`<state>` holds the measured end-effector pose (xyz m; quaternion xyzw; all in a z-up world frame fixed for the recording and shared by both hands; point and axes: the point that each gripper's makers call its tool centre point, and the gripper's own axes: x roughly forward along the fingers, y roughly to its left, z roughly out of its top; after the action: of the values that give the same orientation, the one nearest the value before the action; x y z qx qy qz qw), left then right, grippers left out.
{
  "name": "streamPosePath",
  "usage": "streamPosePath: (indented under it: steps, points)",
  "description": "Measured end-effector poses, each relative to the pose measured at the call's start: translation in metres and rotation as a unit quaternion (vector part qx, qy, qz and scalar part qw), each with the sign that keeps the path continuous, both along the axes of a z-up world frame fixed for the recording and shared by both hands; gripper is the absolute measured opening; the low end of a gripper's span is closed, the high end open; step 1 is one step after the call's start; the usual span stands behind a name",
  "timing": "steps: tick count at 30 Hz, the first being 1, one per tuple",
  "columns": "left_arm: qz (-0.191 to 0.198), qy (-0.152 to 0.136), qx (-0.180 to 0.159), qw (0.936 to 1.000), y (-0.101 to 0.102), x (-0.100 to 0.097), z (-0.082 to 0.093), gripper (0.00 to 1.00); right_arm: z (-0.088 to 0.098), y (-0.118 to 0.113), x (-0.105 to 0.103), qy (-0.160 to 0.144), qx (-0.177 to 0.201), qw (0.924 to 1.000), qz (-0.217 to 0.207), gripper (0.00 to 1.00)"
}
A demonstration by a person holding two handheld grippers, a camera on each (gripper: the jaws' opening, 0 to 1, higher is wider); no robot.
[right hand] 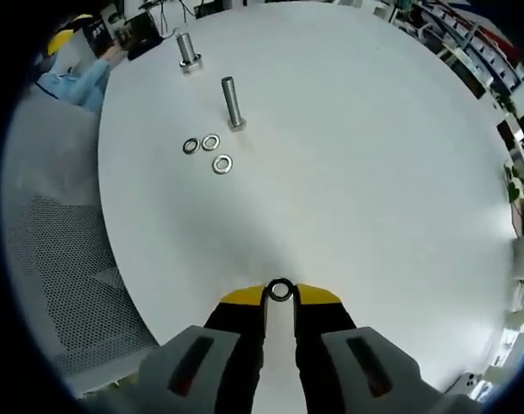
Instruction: Place the washer onto the threaded stud by aligning its center hole with the stud, sliding it down to the base, and recovering from edge contact or off-axis alignment until the washer reaches the visible bottom stop.
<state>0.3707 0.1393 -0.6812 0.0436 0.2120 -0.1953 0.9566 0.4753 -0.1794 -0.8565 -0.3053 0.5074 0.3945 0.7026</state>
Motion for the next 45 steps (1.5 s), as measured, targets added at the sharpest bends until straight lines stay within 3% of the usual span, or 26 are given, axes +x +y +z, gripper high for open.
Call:
streamPosePath:
  steps: [11, 21, 45]
  points:
    - [-0.003, -0.002, 0.000, 1.0000, -0.001, 0.000, 0.001, 0.21, 0.034, 0.040, 0.022, -0.036, 0.048, 0.9982, 0.010, 0.13]
    - [0.000, -0.006, -0.002, 1.0000, 0.000, 0.000, 0.003, 0.21, 0.053, 0.071, 0.023, -0.052, 0.071, 0.9954, 0.039, 0.13]
    - [0.002, -0.012, -0.007, 0.9999, 0.001, 0.001, 0.006, 0.21, 0.068, 0.125, 0.025, -0.067, 0.080, 0.9895, 0.100, 0.13]
